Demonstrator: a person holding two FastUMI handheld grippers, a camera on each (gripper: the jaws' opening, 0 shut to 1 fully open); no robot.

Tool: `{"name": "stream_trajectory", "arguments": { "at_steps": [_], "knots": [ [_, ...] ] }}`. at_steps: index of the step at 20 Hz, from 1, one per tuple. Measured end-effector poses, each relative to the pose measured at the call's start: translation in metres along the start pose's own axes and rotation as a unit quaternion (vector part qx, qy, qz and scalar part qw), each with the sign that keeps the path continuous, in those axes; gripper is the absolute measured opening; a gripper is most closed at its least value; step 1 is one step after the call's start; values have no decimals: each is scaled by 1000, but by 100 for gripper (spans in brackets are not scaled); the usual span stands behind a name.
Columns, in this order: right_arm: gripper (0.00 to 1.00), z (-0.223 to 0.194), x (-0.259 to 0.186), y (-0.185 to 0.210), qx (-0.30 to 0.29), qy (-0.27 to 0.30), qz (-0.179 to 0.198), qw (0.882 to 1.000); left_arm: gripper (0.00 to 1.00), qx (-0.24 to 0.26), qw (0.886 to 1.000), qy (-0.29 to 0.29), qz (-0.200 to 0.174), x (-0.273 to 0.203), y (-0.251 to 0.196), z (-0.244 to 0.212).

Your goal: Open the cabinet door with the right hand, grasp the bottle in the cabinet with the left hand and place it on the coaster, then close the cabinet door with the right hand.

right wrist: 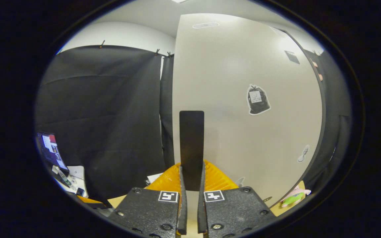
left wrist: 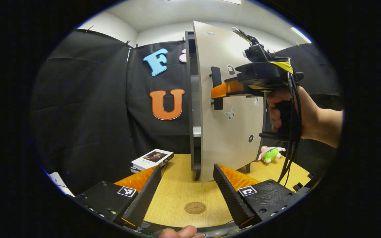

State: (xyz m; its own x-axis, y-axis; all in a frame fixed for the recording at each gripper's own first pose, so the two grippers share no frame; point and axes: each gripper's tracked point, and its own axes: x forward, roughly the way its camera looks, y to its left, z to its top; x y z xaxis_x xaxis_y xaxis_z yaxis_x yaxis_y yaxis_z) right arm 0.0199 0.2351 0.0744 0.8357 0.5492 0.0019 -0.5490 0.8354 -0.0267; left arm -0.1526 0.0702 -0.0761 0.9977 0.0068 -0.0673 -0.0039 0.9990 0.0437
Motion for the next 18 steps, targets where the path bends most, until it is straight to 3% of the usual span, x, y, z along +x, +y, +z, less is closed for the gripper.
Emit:
{"name": "stream_trajectory", "arguments": {
  "at_steps": [18],
  "knots": [
    [11, -3, -21, -10, 26, 4, 42, 999, 96, 26, 999, 0, -29, 49, -3, 23]
  ]
}}
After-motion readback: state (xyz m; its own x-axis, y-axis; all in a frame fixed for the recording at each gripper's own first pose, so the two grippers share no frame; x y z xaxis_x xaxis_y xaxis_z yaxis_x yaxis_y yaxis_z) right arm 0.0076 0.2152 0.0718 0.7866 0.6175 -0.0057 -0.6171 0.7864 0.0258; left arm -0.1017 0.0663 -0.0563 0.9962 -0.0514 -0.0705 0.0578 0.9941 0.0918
